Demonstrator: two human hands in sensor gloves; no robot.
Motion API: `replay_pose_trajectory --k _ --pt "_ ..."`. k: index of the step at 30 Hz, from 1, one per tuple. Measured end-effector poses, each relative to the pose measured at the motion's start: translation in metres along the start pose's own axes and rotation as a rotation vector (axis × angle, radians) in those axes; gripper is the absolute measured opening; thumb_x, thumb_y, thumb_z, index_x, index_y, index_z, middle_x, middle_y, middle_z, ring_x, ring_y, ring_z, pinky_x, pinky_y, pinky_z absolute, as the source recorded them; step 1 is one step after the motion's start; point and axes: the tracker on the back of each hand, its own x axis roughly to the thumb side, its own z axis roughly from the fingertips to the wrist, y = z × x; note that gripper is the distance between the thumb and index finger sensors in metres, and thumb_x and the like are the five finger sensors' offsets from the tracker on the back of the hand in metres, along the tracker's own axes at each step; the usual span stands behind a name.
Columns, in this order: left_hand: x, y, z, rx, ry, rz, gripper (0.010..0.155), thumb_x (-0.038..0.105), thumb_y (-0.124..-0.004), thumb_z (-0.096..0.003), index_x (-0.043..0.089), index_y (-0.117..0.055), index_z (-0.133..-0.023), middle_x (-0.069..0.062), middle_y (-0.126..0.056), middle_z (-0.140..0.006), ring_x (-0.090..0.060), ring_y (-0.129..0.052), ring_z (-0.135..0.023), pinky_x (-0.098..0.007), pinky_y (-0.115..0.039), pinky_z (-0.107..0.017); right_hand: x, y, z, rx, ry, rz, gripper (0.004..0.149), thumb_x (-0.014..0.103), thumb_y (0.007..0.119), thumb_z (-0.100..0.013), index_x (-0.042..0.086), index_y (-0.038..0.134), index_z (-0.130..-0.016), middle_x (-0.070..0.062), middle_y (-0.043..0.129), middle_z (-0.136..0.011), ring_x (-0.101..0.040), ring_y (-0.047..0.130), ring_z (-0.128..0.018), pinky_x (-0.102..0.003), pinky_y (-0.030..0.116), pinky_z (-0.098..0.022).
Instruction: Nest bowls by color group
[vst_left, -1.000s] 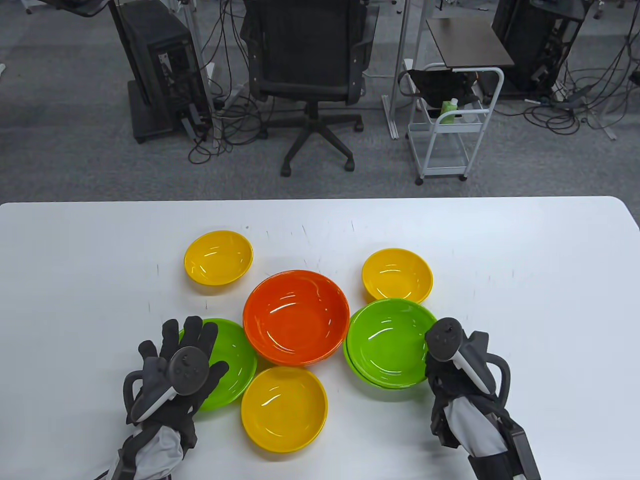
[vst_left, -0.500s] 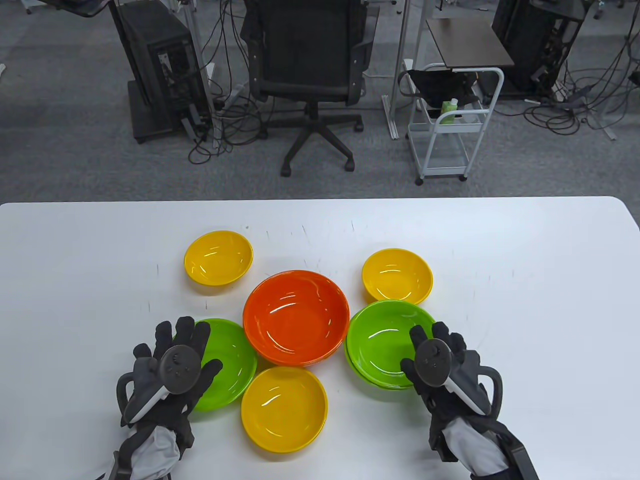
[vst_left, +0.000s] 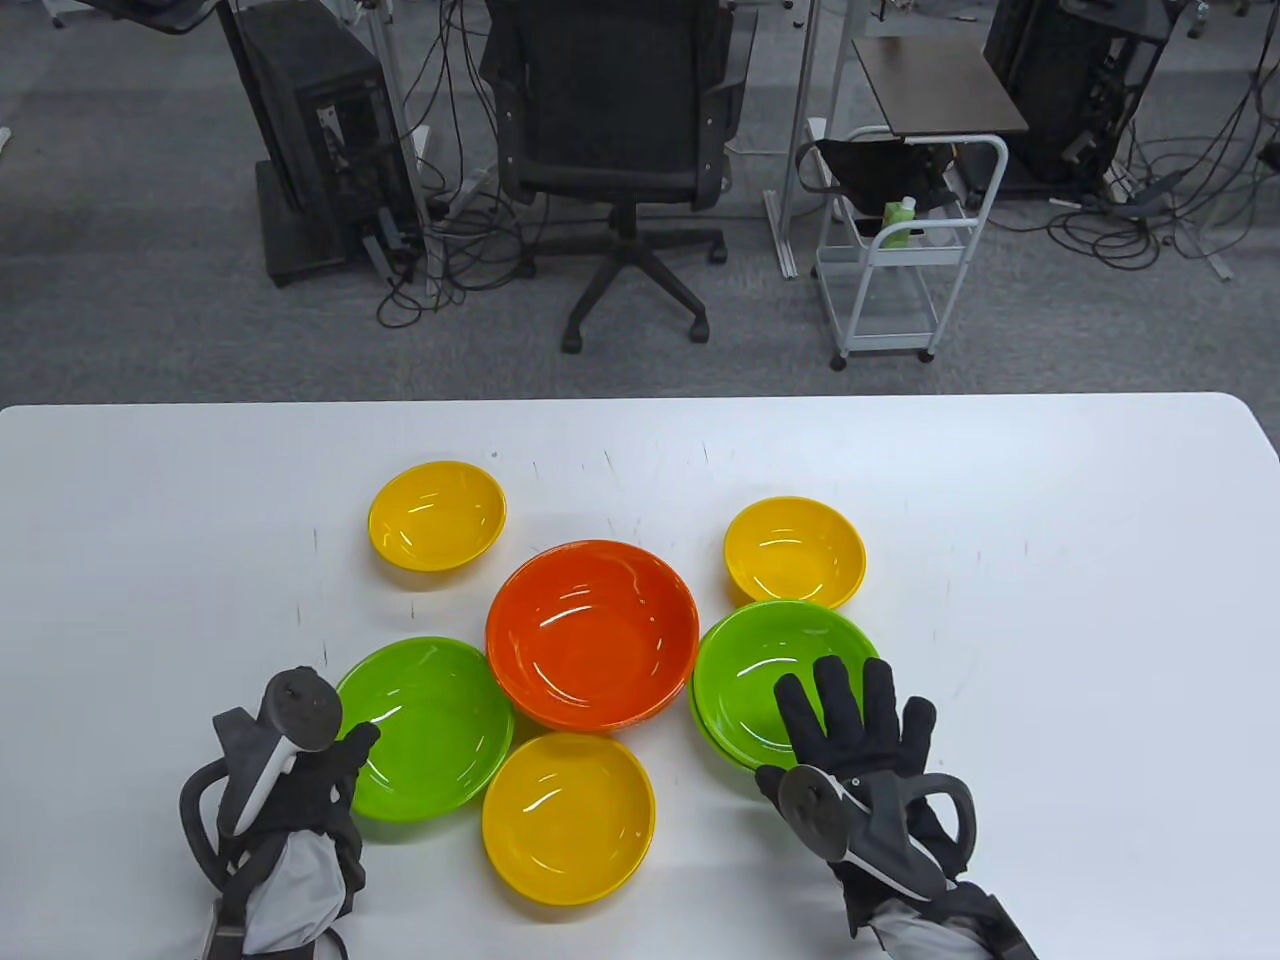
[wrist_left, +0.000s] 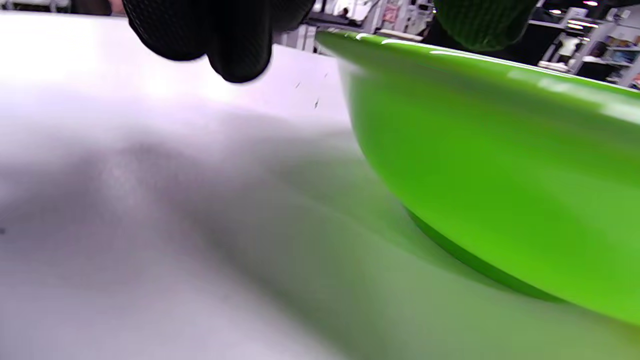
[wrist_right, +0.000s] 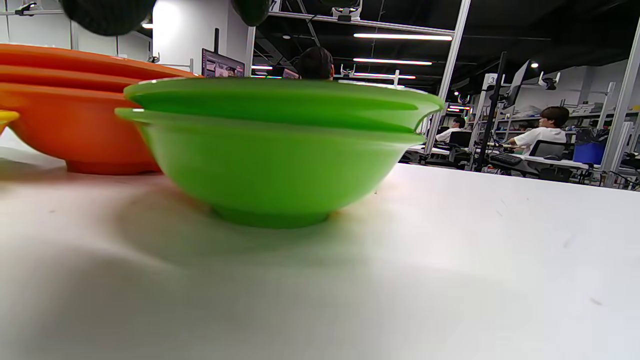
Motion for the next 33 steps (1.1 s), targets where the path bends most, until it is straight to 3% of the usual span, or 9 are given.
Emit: replay_pose_trajectory --k 7,9,12,15,26,33 --pt "-0.013 -0.011 -0.015 -0.115 0.04 0.123 0.075 0.048 -0.073 -0.0496 0.015 -0.043 -0.11 -0.004 -0.083 -0.094 -0.017 -0.097 -0.059 -0.034 -0.085 -0.046 -0.001 0.002 0.0 0.022 0.011 0.001 0.077 0.056 0.063 -0.05 0.024 0.038 -0.116 -0.018 0.023 -0.123 -0.057 0.018 -0.107 -0.08 0.026 -0.066" --pt "-0.017 -0.015 -0.02 -0.152 0.041 0.168 0.073 0.045 -0.072 -0.0508 0.014 -0.043 -0.11 -0.001 -0.084 -0.089 -0.013 -0.098 -0.053 -0.031 -0.086 -0.042 -0.001 0.001 0.001 0.023 0.009 0.003 0.077 0.056 0.063 -0.05 0.024 0.038 -0.116 -0.018 0.023 -0.123 -0.057 0.018 -0.106 -0.08 0.026 -0.067" --pt "-0.022 -0.014 -0.024 -0.146 0.026 0.262 0.064 0.039 -0.07 -0.0523 0.011 -0.052 -0.107 -0.001 -0.098 -0.071 -0.009 -0.105 -0.04 -0.027 -0.092 -0.032 -0.001 0.001 0.001 0.026 0.008 0.003 0.077 0.056 0.063 -0.05 0.024 0.038 -0.116 -0.018 0.023 -0.123 -0.057 0.018 -0.106 -0.08 0.026 -0.066" --pt "-0.027 -0.013 -0.025 -0.152 0.011 0.304 0.061 0.037 -0.069 -0.053 0.01 -0.056 -0.106 -0.003 -0.099 -0.068 -0.01 -0.106 -0.037 -0.027 -0.092 -0.031 -0.002 0.001 0.001 0.04 0.013 0.004 0.076 0.056 0.062 -0.051 0.024 0.038 -0.116 -0.018 0.023 -0.123 -0.057 0.017 -0.106 -0.08 0.025 -0.066" --pt "-0.034 0.012 -0.011 0.017 -0.028 0.427 0.059 0.036 -0.069 -0.0531 0.007 -0.059 -0.104 -0.005 -0.1 -0.065 -0.01 -0.106 -0.035 -0.027 -0.093 -0.029 0.0 0.0 0.0 0.038 0.012 0.005 0.076 0.056 0.063 -0.051 0.023 0.039 -0.116 -0.018 0.024 -0.123 -0.057 0.017 -0.106 -0.08 0.025 -0.066" --pt "-0.016 0.03 0.012 0.142 -0.128 0.477 0.059 0.036 -0.07 -0.0529 0.006 -0.062 -0.103 -0.005 -0.101 -0.062 -0.01 -0.106 -0.032 -0.027 -0.093 -0.027 0.0 -0.018 -0.006 -0.009 0.011 -0.05 0.076 0.055 0.062 -0.051 0.023 0.039 -0.116 -0.018 0.025 -0.123 -0.057 0.019 -0.107 -0.08 0.026 -0.066"
